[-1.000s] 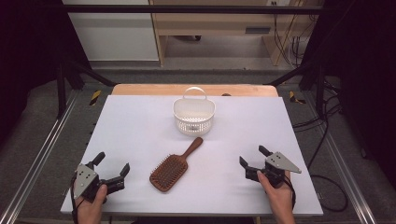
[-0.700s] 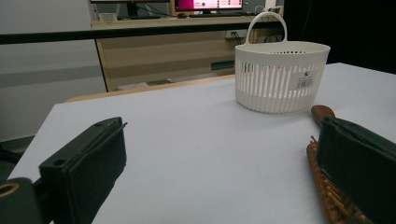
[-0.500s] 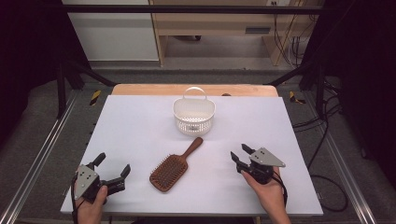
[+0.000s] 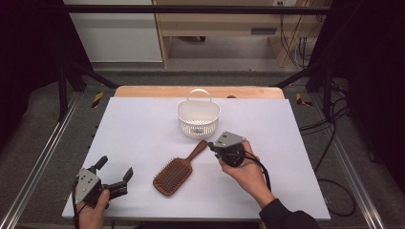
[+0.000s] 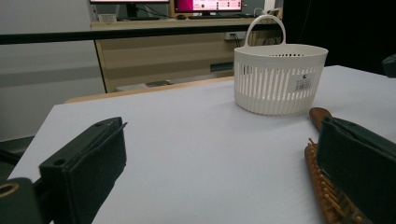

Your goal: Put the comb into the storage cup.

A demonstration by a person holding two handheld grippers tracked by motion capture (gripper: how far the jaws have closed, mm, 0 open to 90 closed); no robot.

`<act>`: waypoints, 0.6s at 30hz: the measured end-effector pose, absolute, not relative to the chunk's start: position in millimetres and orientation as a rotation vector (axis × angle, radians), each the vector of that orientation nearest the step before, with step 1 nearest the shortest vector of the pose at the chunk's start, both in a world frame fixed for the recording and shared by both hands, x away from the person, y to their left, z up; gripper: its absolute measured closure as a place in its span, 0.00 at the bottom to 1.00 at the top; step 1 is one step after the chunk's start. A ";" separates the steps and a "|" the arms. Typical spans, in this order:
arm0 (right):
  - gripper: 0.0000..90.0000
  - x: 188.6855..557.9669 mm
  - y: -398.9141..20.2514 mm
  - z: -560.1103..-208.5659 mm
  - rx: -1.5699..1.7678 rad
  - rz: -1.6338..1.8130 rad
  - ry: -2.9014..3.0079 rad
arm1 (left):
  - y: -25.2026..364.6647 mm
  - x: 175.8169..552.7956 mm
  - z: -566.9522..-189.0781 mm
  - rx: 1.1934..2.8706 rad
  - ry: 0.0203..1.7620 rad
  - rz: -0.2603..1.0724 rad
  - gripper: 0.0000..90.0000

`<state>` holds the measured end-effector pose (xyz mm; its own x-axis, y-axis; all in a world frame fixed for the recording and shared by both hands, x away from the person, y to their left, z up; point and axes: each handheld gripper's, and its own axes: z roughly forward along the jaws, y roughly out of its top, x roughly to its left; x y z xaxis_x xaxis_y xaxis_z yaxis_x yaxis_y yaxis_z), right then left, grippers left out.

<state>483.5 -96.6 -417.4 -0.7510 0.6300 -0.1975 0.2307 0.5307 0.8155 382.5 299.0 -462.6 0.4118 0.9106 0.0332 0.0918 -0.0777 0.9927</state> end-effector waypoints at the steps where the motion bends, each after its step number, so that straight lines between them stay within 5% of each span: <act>1: 1.00 487.2 -91.1 -417.5 0.687 1.102 2.320 | 299.1 382.4 -462.4 1.497 0.936 0.879 0.02; 18: 1.00 538.1 -28.1 -453.8 0.665 0.968 2.524 | 302.6 384.6 -463.1 1.468 0.952 0.843 0.02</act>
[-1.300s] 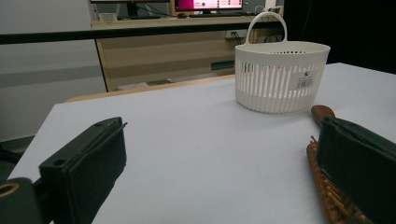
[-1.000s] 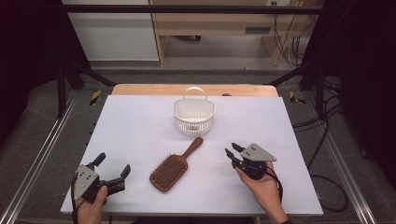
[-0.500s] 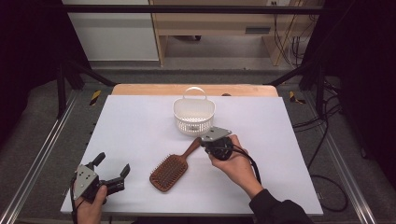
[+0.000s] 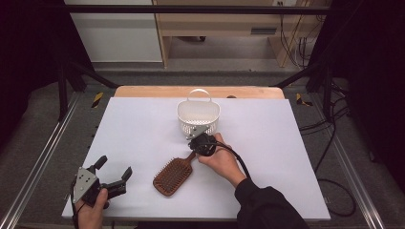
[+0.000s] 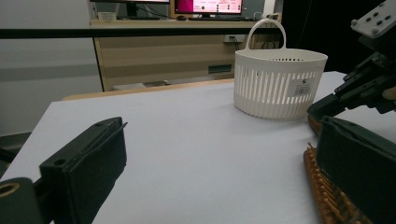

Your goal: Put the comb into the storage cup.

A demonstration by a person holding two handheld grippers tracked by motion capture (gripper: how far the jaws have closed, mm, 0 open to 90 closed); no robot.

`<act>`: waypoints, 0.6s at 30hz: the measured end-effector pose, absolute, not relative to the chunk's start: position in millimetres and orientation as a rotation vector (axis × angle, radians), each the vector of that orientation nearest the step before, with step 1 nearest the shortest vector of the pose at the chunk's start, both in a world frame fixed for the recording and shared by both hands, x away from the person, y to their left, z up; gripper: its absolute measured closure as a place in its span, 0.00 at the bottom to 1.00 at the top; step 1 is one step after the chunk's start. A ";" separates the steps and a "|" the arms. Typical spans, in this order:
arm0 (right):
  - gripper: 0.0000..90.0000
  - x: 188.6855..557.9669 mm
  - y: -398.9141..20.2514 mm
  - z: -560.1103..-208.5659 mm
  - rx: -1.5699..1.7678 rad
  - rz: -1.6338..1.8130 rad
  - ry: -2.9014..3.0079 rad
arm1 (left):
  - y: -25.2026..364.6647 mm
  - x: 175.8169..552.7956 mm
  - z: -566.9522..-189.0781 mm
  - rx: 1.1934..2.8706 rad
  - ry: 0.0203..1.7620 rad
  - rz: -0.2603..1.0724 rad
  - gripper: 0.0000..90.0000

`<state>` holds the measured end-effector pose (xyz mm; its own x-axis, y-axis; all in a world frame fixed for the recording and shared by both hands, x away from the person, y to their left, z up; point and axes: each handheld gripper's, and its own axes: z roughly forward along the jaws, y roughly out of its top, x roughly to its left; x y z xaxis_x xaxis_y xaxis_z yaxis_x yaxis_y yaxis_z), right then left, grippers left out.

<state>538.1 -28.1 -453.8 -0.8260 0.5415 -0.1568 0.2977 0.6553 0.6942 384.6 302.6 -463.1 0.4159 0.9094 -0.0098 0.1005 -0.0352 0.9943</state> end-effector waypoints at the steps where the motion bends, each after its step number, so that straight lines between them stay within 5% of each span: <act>1: 1.00 538.8 -26.5 -455.3 0.675 0.967 2.528 | 302.6 384.7 -463.2 1.466 0.952 0.840 0.02; 18: 1.00 532.2 -27.3 -462.3 0.663 0.835 2.626 | 302.2 384.4 -463.0 1.467 0.951 0.839 0.02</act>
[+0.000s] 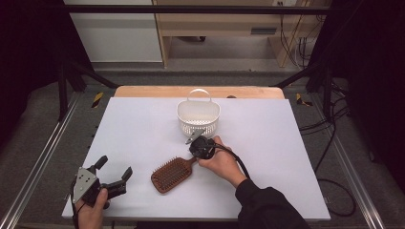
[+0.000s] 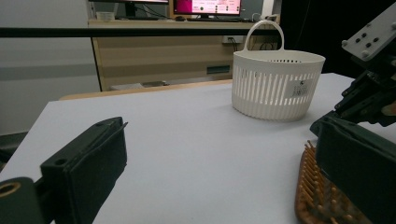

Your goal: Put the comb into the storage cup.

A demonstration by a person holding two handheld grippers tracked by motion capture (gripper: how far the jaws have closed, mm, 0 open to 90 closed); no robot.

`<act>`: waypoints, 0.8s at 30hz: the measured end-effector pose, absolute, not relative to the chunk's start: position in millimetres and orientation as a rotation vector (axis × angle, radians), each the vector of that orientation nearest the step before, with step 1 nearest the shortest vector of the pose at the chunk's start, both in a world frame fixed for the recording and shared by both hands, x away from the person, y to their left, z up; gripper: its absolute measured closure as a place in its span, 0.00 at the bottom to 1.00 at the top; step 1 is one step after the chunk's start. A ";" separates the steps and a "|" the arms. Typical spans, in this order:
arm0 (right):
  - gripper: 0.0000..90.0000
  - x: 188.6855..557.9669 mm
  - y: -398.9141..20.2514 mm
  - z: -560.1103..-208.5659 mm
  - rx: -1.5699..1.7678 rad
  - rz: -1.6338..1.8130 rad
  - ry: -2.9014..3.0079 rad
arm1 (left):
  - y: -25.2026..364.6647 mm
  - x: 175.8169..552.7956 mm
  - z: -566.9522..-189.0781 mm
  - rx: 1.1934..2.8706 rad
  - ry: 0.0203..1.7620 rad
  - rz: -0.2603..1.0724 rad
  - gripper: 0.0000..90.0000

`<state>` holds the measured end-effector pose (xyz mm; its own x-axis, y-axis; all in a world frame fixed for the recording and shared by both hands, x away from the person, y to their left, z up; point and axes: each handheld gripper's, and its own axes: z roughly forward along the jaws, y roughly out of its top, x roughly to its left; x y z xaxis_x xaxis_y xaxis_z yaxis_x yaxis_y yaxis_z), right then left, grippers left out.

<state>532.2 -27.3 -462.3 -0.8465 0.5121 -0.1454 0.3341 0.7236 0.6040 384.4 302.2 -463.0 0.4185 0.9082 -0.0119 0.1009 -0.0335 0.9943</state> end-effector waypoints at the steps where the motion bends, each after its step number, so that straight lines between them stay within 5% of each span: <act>1: 1.00 529.9 -28.1 -461.8 0.657 0.831 2.631 | 302.2 384.3 -463.0 1.468 0.950 0.841 0.02; 24: 1.00 480.6 -42.7 -463.6 0.684 0.803 2.711 | 301.6 384.3 -463.1 1.475 0.949 0.844 0.02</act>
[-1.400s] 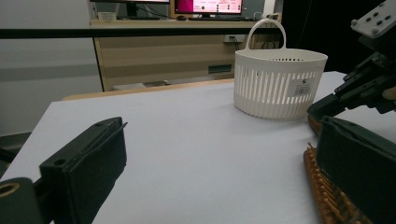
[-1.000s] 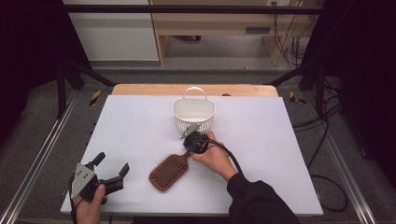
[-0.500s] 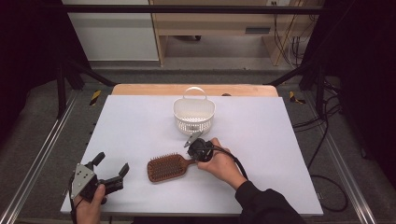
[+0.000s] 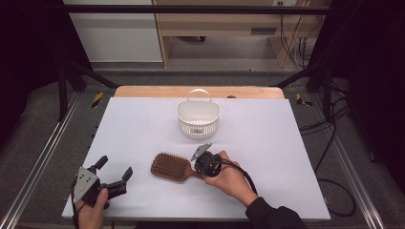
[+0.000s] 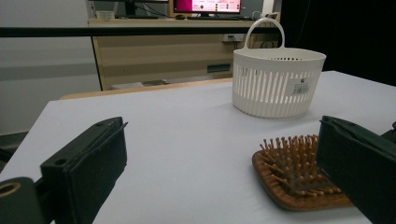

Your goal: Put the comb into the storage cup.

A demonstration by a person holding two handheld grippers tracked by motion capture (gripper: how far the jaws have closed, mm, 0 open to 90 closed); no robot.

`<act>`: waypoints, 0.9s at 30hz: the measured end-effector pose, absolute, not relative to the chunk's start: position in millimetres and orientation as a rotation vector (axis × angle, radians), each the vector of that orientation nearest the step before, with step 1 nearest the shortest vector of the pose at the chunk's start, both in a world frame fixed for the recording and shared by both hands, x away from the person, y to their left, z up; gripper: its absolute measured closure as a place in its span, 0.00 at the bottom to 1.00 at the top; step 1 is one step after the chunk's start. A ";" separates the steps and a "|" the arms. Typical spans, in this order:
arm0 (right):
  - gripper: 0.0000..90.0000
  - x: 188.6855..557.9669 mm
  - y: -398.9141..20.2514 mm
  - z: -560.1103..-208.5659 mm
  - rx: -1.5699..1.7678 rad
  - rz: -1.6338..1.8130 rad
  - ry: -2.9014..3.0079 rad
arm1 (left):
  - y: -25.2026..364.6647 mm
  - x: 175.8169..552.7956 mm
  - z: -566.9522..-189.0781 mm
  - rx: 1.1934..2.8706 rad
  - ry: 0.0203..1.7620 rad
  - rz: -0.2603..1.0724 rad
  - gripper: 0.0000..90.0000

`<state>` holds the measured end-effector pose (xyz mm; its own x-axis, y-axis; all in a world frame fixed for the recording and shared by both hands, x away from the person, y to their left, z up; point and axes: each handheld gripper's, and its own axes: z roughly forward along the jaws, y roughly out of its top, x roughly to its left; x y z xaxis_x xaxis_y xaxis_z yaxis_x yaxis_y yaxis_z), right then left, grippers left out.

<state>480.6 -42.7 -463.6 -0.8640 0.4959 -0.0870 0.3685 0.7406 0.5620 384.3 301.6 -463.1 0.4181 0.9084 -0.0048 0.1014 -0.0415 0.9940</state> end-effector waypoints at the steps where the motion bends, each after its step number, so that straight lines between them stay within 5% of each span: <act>1: 1.00 480.2 -42.6 -463.4 0.686 0.803 2.715 | 301.6 384.3 -463.1 1.475 0.949 0.844 0.02; 27: 0.99 464.7 -49.3 -442.0 0.792 0.916 2.742 | 301.0 384.5 -463.9 1.485 0.953 0.845 0.03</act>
